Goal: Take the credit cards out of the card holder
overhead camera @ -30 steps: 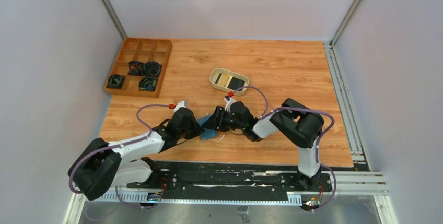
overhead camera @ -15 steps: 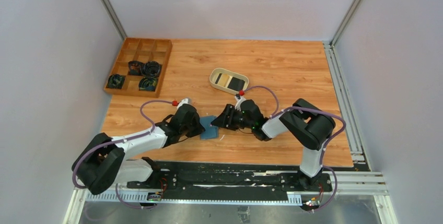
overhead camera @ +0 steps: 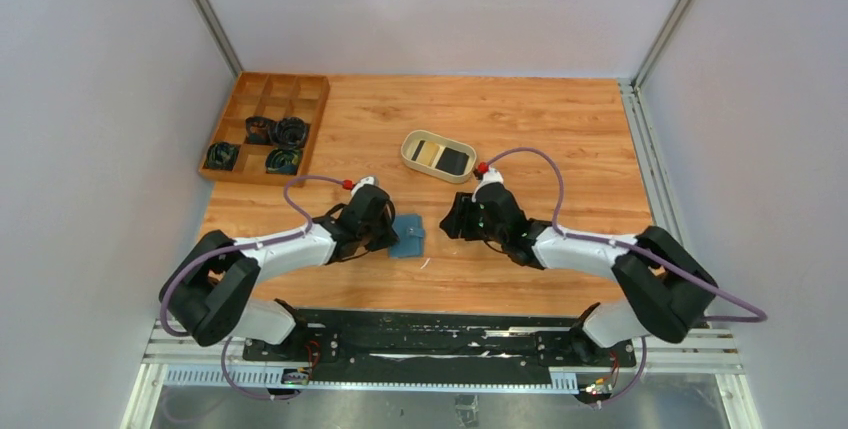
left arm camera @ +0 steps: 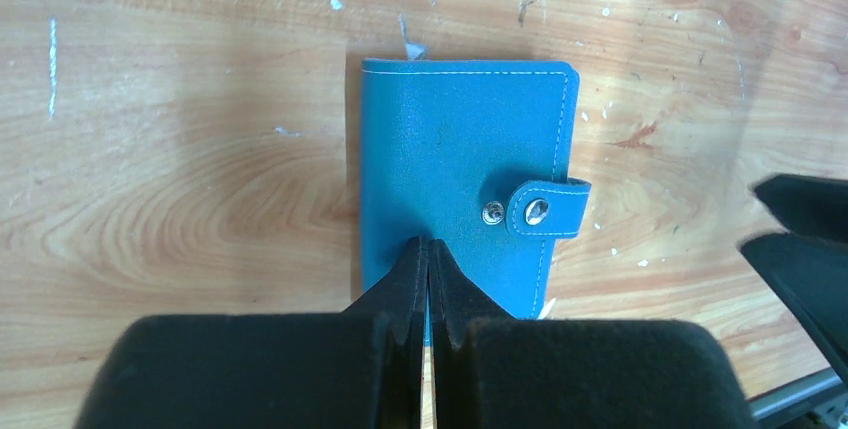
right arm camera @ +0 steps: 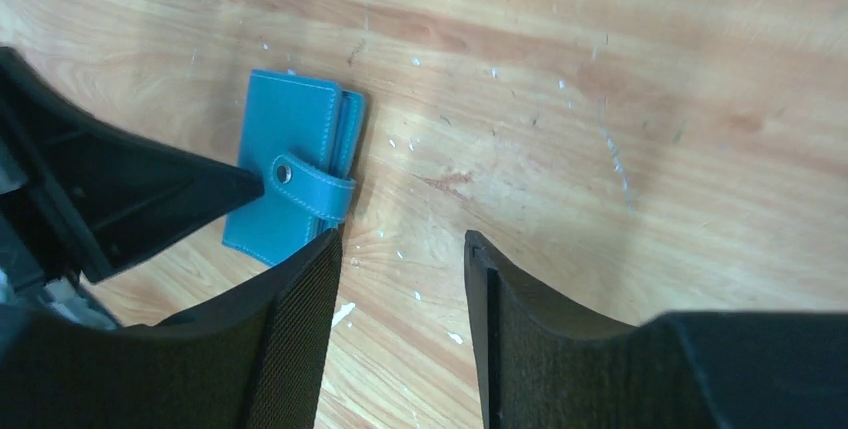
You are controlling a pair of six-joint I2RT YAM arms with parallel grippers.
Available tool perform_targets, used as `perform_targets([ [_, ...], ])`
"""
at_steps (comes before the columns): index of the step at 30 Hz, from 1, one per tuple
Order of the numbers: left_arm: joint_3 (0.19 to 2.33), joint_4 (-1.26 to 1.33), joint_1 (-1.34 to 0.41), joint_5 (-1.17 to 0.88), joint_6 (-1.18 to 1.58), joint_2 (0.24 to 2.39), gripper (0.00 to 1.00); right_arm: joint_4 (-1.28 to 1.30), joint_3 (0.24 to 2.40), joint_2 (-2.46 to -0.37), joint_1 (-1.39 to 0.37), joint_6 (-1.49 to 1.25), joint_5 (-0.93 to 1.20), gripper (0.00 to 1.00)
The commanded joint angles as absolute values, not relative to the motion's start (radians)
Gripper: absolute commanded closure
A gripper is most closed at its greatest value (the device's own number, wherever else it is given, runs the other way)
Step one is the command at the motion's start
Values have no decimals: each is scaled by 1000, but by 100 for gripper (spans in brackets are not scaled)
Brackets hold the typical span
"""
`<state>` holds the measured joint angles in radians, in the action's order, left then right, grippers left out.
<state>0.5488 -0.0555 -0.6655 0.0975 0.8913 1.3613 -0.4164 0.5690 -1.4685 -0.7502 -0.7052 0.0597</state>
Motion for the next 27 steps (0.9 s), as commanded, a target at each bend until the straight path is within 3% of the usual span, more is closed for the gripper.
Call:
perform_targets([
  [1, 586, -76, -672, 108, 863, 1415, 100, -124, 669, -1369, -841, -433, -199, 49],
  [8, 604, -71, -672, 110, 868, 1414, 100, 35, 861, -1461, -951, -224, -252, 50],
  [17, 601, -78, -662, 91, 858, 1289, 100, 83, 1026, -1632, -1026, -182, -281, 48],
  [23, 621, -155, -619, 101, 819, 1171, 71, 70, 1032, -1649, -1029, -195, -260, 48],
  [27, 632, -225, -597, 140, 787, 1164, 69, 79, 1050, -1665, -1047, -186, -272, 50],
])
